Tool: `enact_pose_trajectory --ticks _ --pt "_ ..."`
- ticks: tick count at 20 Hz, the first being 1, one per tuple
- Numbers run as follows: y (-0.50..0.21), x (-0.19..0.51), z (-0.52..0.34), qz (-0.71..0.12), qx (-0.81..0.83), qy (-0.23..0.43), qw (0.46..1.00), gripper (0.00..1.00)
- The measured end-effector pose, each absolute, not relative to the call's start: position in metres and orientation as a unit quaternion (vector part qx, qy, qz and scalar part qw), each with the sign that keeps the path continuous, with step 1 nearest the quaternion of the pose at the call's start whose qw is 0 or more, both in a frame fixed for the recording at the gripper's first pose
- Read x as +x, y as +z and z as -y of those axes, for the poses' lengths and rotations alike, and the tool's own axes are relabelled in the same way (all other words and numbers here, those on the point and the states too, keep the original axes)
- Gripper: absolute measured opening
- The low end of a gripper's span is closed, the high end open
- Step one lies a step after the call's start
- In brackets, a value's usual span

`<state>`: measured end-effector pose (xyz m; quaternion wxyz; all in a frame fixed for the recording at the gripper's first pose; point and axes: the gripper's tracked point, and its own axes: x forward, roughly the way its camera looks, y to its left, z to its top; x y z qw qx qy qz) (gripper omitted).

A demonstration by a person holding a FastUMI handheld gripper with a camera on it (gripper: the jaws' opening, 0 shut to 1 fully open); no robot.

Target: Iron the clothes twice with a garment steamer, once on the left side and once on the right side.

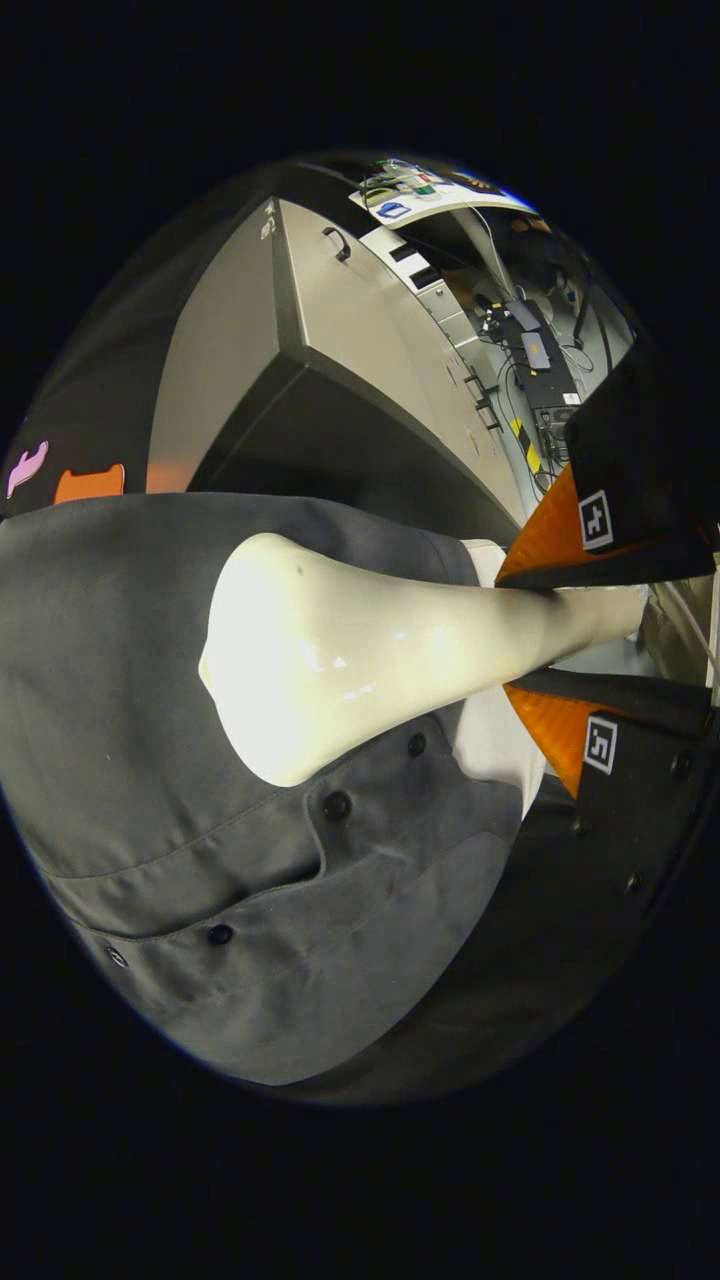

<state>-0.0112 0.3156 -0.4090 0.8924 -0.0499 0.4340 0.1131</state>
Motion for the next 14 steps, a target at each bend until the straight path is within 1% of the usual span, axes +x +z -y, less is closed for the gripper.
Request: enact_pose_trajectory --ticks 14 --pt "-0.473 -0.029 -0.294 -0.481 -0.06 0.102 0.869 0.46"
